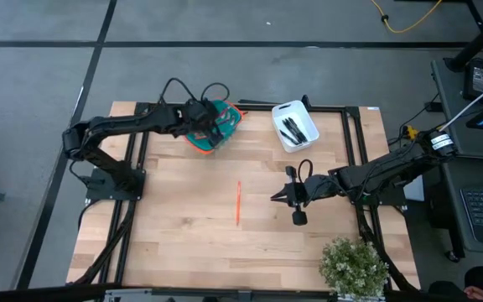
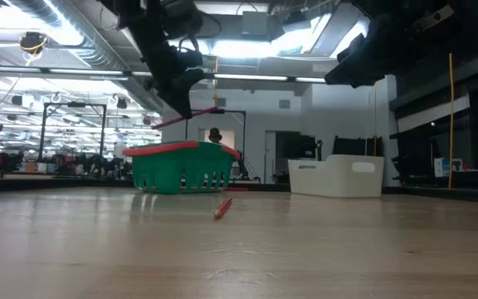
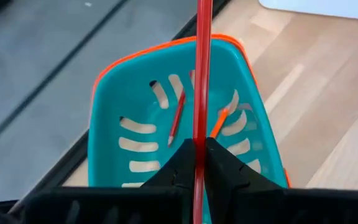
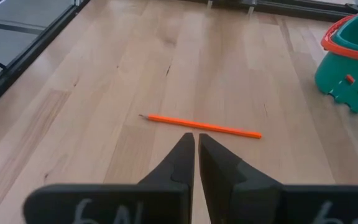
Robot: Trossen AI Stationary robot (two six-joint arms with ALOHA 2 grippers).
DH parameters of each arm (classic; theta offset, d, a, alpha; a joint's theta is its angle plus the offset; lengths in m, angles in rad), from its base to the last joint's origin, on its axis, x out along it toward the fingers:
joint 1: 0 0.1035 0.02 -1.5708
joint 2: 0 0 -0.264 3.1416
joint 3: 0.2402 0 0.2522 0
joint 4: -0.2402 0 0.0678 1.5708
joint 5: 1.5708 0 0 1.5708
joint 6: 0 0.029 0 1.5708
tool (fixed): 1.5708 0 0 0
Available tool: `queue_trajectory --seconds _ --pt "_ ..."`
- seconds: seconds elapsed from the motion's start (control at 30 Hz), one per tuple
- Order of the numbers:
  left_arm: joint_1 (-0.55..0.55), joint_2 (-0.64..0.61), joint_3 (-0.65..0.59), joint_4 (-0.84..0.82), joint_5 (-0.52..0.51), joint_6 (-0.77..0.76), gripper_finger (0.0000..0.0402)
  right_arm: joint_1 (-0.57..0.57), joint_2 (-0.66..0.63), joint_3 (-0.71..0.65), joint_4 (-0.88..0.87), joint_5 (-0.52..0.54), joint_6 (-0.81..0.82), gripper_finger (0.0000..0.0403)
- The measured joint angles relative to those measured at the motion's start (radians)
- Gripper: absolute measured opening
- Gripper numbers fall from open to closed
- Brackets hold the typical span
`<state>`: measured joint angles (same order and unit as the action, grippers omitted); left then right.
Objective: Sort pens & pencils
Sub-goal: Put the red pencil into the blue bin
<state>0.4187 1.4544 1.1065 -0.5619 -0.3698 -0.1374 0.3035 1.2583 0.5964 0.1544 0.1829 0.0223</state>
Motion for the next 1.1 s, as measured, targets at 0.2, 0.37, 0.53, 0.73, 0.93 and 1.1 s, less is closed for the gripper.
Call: queue_trajectory --seconds 0.2,0.37,0.53,0.73,0.93,1.1 --pt "0.085 0.0 0.0 -0.007 0.173 0.066 0.0013 0.0 0.0 0.0 -0.023 0.0 0.0 0.0026" --pt "0.136 0.0 0.0 -0.054 0.245 0.071 0.0013 0.0 0.0 0.0 -0.023 0.0 0.0 0.0026" --pt "0.172 0.0 0.0 -0.087 0.27 0.089 0.0013 0.0 0.0 0.0 -0.023 0.008 0.0 0.0026" --pt "0.189 0.028 0.0 -0.083 0.314 0.108 0.0013 0.0 0.0 0.0 -0.022 0.061 0.001 0.0026" --pt "0.21 0.072 0.006 -0.09 0.339 0.125 0.0013 0.0 0.0 0.0 -0.021 0.072 -0.001 0.0026" --pt "0.219 0.121 0.087 -0.168 0.336 0.151 0.0013 0.0 0.0 0.0 -0.02 0.072 -0.004 0.0026"
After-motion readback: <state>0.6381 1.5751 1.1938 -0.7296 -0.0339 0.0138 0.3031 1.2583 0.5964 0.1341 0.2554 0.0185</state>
